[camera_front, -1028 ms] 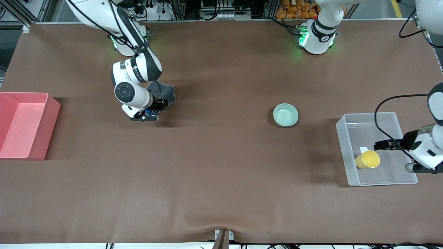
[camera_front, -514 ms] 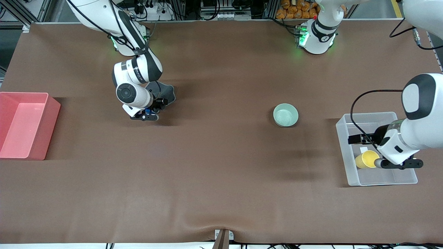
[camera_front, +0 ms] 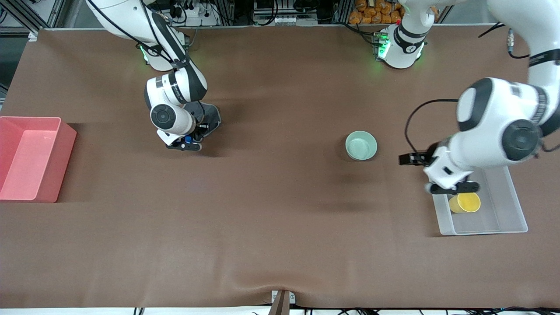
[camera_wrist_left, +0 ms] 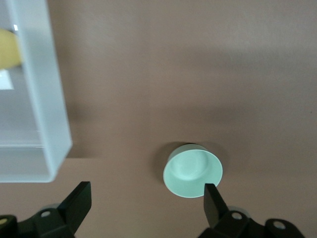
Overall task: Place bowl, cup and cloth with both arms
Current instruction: 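Move the left gripper to the green bowl and grasp its rim, then carry the cloth to the pink tray while the left gripper lifts the bowl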
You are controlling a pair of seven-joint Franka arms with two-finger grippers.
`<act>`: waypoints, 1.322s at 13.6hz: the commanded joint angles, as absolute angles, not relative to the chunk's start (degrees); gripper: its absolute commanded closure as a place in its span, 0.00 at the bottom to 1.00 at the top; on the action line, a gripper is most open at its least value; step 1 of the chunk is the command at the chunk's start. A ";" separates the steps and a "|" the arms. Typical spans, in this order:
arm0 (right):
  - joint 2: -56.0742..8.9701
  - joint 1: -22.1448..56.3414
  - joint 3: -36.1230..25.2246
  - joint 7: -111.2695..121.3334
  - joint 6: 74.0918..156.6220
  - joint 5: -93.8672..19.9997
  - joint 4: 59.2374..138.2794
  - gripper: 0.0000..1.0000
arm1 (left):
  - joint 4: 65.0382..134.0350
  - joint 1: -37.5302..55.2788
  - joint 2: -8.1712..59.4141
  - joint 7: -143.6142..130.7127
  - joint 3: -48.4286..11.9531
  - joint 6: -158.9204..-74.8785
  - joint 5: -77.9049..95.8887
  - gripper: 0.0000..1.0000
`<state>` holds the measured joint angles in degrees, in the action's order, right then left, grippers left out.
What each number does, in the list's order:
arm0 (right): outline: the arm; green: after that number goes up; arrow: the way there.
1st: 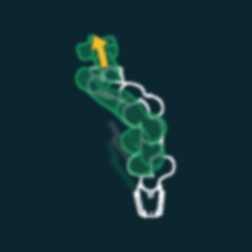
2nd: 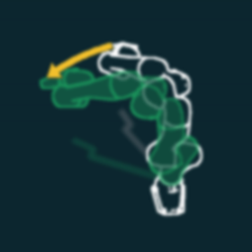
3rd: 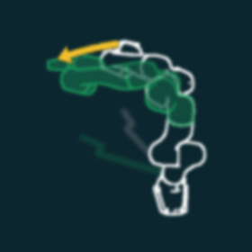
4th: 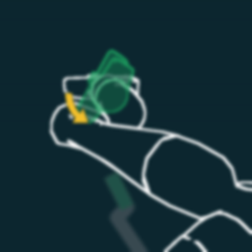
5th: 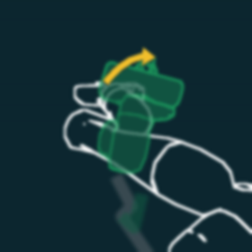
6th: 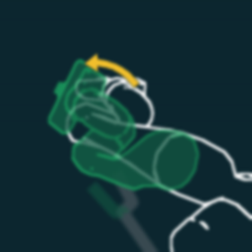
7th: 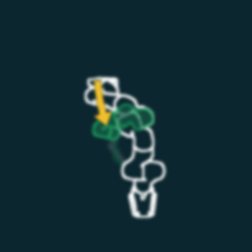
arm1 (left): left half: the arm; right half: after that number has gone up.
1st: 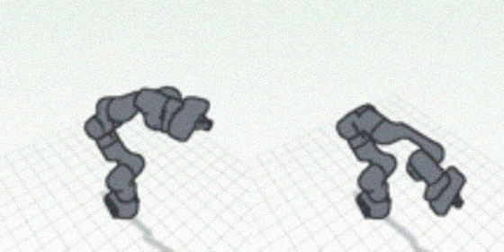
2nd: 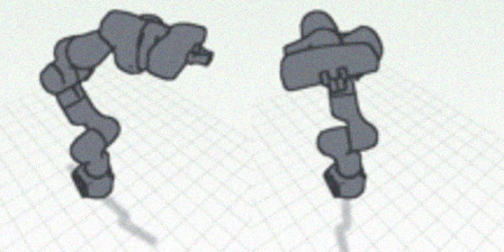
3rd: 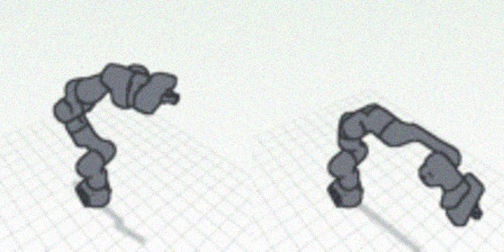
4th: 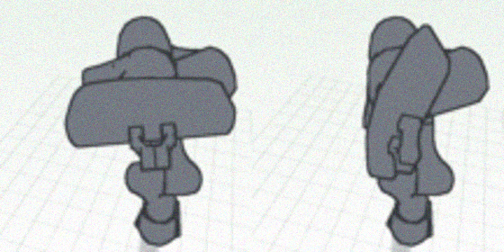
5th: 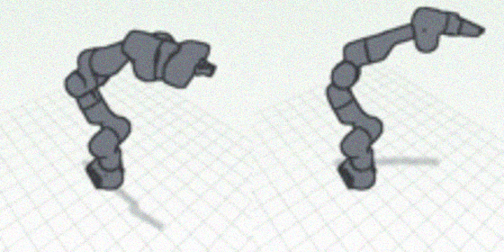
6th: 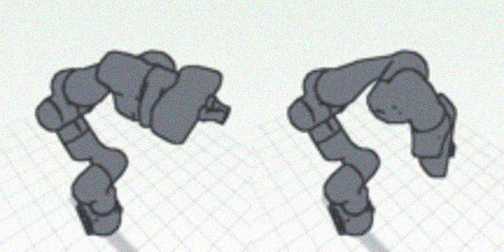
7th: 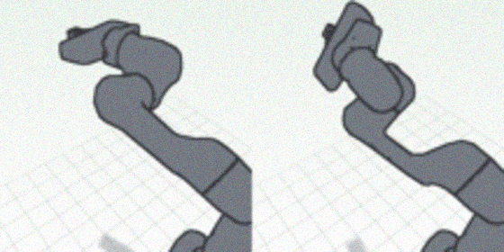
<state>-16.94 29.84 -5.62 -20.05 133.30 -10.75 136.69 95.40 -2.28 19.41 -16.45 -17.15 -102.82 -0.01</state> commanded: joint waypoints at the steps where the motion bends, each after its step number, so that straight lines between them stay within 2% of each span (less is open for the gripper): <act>1: -16.44 30.32 -5.54 -22.06 133.86 -9.76 137.55 1.00 | 105.71 -2.64 15.82 -20.72 -19.85 -109.84 -2.54 0.00; 6: -15.03 30.15 -5.71 -21.89 133.68 -9.76 137.11 1.00 | 116.87 -2.03 16.08 -27.33 -22.06 -119.34 -6.94 0.00; 12: -11.00 26.54 -8.34 -21.88 133.59 -9.58 132.37 1.00 | 124.44 -0.79 17.66 -32.43 -22.24 -128.13 -10.80 0.10; 15: -8.80 26.45 -11.15 -21.01 133.07 -9.23 130.08 1.00 | 126.30 -0.70 20.11 -36.37 -22.24 -132.52 -15.36 0.31; 16: -8.35 26.37 -11.95 -20.66 131.76 -7.75 128.77 1.00 | 126.21 -0.53 21.34 -39.08 -22.24 -133.32 -17.47 0.41; 17: -8.35 26.45 -12.91 -20.05 128.96 -5.82 126.58 1.00 | 126.21 -0.61 21.97 -41.63 -22.24 -133.77 -19.84 0.63; 18: -8.35 26.37 -13.96 -19.34 124.85 -3.97 123.78 1.00 | 126.12 -0.62 22.15 -43.23 -22.32 -133.68 -21.43 0.80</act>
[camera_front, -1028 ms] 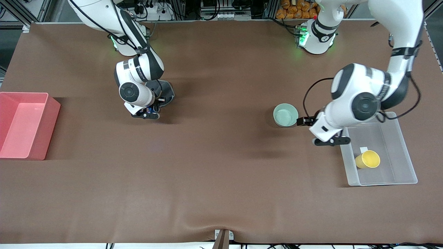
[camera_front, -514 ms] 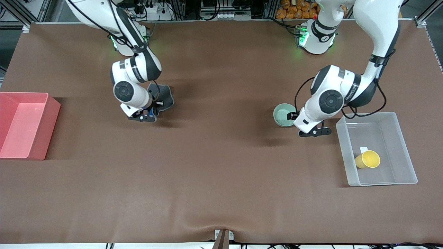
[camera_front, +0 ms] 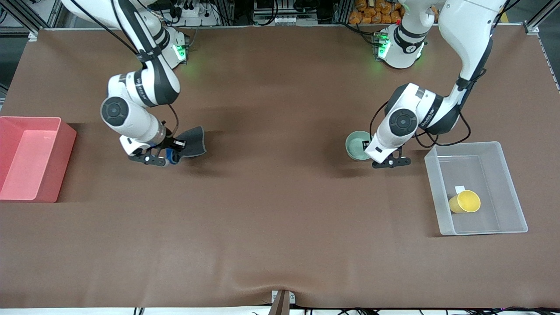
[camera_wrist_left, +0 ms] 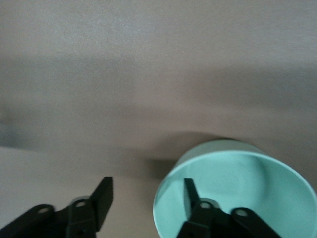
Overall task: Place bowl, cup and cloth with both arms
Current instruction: 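Carry the cloth to the pink tray while the left gripper lifts the bowl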
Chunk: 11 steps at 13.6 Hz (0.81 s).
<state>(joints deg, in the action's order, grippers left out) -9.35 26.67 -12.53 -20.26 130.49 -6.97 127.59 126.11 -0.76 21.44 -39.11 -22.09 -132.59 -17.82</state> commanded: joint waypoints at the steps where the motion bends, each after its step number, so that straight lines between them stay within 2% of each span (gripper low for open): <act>1: -8.44 26.37 -14.84 -18.64 121.15 -2.82 121.40 1.00 | 126.12 -0.62 22.06 -43.59 -22.32 -133.68 -21.53 0.93; 2: -8.44 26.37 -15.29 -18.02 119.03 -2.20 119.90 1.00 | 126.12 -0.62 22.15 -43.59 -22.32 -133.68 -21.53 1.00; 4: -8.35 26.37 -16.34 -16.71 117.17 -1.06 117.87 1.00 | 125.69 -0.88 21.71 -43.77 -22.41 -133.42 -21.53 1.00; 7: -8.35 26.37 -21.16 -8.73 112.34 0.09 114.09 1.00 | 124.29 -1.14 21.10 -43.86 -22.59 -132.98 -21.01 1.00; 11: -7.03 26.46 -29.78 4.53 104.96 0.09 109.00 1.00 | 119.02 -1.58 19.42 -42.55 -22.68 -125.97 -16.54 1.00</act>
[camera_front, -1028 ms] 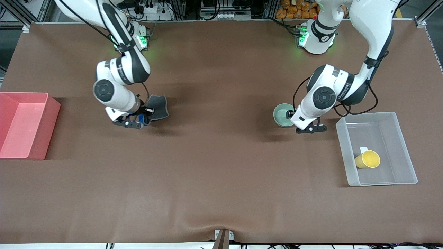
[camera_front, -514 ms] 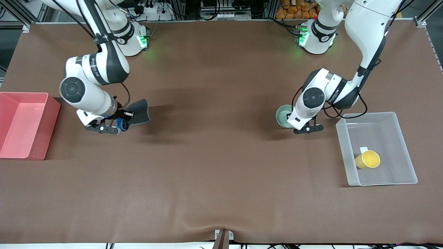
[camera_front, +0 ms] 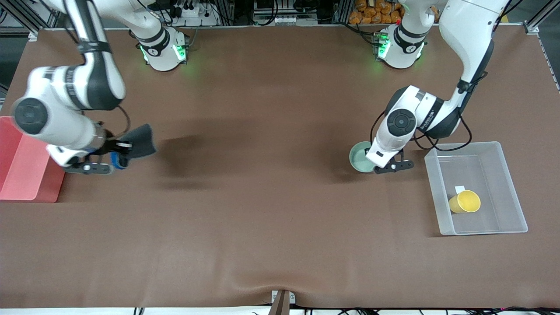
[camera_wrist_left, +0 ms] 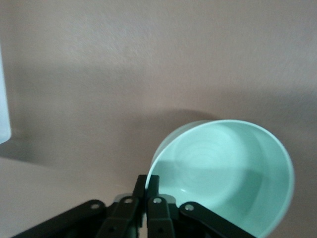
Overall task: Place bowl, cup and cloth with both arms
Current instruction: 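Carry the cloth to the pink tray while the left gripper lifts the bowl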
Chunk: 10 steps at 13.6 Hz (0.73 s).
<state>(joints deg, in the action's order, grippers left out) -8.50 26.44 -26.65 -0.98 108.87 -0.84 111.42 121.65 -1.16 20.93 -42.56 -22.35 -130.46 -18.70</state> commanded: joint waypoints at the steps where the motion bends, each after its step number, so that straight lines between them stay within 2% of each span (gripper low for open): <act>1: -7.12 26.37 -31.80 7.53 103.29 0.09 107.24 1.00 | 117.87 -1.67 18.81 -42.10 -22.68 -124.99 -15.22 1.00; 4: -7.47 26.37 -38.12 17.62 100.81 3.76 103.20 1.00 | 115.68 -4.65 15.74 -36.15 -22.76 -124.46 -9.78 1.00; 6: -8.00 25.76 -41.82 25.27 101.33 5.97 101.43 1.00 | 113.22 -7.28 14.42 -30.61 -22.76 -120.34 -6.60 1.00; 8: -9.92 21.21 -42.36 31.87 103.08 6.68 99.50 1.00 | 110.23 -9.66 14.06 -26.30 -22.76 -116.74 -5.37 1.00; 10: -15.18 16.81 -42.36 35.67 104.58 6.77 96.43 1.00 | 106.89 -12.47 13.89 -22.00 -22.76 -112.61 -4.14 1.00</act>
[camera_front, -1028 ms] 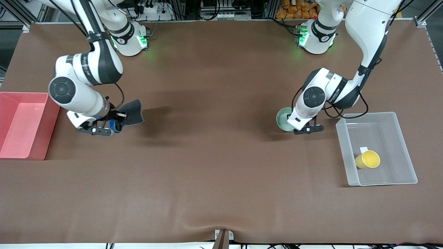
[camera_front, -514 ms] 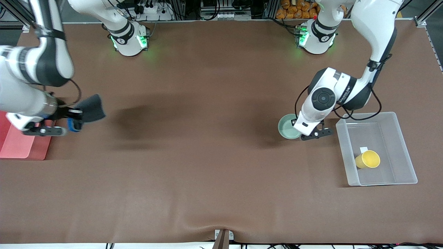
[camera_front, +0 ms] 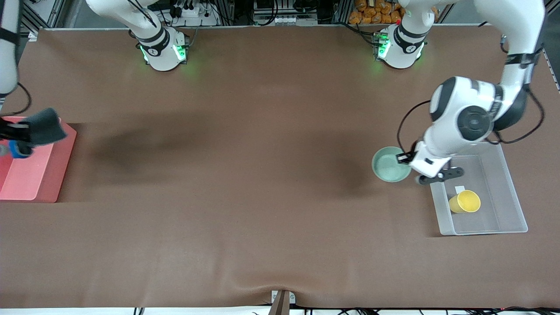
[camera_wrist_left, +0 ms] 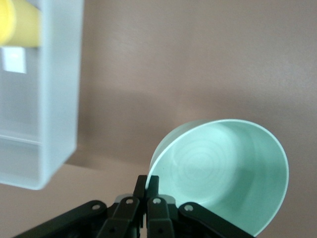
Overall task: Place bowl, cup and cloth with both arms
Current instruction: 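Carry the cloth to the pink tray while the left gripper lifts the bowl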
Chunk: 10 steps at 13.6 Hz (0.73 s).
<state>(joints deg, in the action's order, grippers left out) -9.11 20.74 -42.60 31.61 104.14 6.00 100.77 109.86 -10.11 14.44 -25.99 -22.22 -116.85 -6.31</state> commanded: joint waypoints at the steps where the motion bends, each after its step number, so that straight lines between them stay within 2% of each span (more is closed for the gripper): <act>1: -17.55 13.65 -42.19 38.12 105.55 6.25 94.76 1.00 | 105.22 -13.96 13.80 -19.01 -22.76 -110.15 -3.17 1.00; 3: -20.81 8.99 -42.01 43.56 110.71 5.71 94.39 1.00 | 102.40 -16.86 13.71 -14.17 -22.76 -106.01 -2.46 1.00; 7: -26.88 2.13 -39.91 52.89 122.94 2.30 94.39 1.00 | 101.51 -24.15 13.71 -3.11 -22.59 -105.12 -2.55 1.00; 10: -31.19 -2.18 -37.01 55.28 125.15 -1.05 94.39 1.00 | 101.43 -30.12 14.23 7.08 -22.15 -105.12 -2.90 1.00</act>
<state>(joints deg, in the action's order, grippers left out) -27.83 1.14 -39.58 53.34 124.94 0.89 96.81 101.97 -26.53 14.20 1.20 -21.83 -106.27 -3.85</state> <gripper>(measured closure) 0.921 0.969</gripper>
